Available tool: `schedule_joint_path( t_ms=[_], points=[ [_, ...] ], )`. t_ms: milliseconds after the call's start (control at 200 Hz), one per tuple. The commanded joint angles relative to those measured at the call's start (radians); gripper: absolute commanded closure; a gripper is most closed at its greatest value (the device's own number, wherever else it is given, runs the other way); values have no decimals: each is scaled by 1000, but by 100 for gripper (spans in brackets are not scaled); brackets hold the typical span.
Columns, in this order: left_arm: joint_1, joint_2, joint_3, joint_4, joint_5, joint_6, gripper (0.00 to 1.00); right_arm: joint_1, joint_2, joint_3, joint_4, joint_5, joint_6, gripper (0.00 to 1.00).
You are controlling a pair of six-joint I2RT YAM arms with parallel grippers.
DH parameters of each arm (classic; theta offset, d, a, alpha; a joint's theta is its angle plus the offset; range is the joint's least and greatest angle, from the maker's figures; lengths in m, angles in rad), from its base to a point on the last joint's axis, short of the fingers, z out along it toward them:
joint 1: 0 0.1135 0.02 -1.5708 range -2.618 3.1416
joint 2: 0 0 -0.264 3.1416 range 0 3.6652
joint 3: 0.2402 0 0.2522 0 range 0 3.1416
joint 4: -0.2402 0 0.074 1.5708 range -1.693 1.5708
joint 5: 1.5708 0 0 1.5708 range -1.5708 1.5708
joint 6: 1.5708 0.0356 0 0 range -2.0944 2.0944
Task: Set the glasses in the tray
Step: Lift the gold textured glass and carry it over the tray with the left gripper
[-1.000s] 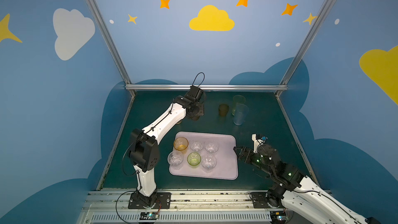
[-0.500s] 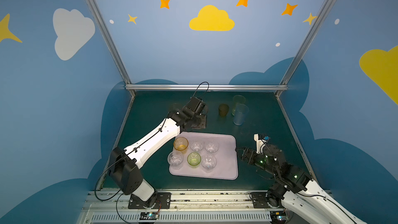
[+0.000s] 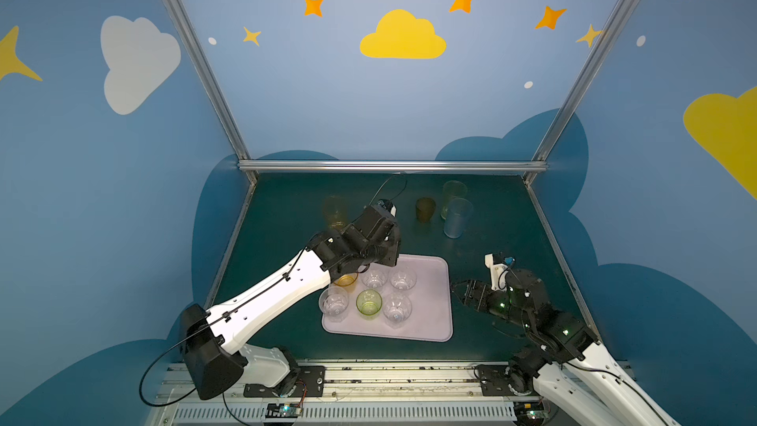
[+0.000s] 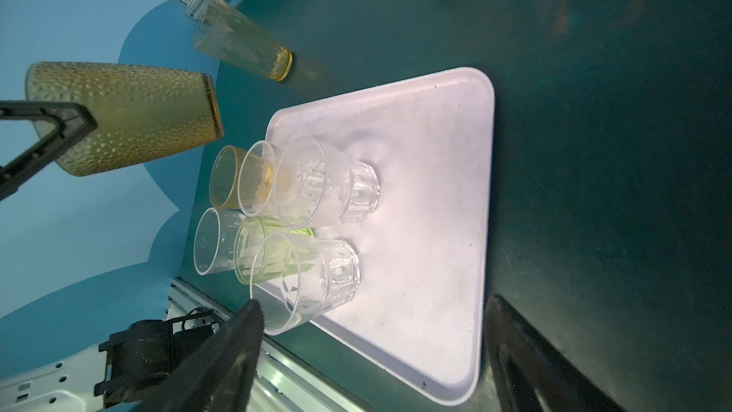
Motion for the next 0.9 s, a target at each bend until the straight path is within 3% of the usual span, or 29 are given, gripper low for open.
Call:
schedule_joint_path(
  t_ms=[0, 411, 891],
  points=[
    [-34, -29, 14, -52, -26, -4, 96, -39, -30, 2, -55, -87, -14, 14],
    [-176, -37, 23, -84, 17, -20, 96, -177, -126, -45, -126, -220, -28, 13],
    [-326, 103, 92, -86, 60, -23, 96, -227, -205, -72, -167, -179, -3, 14]
  ],
)
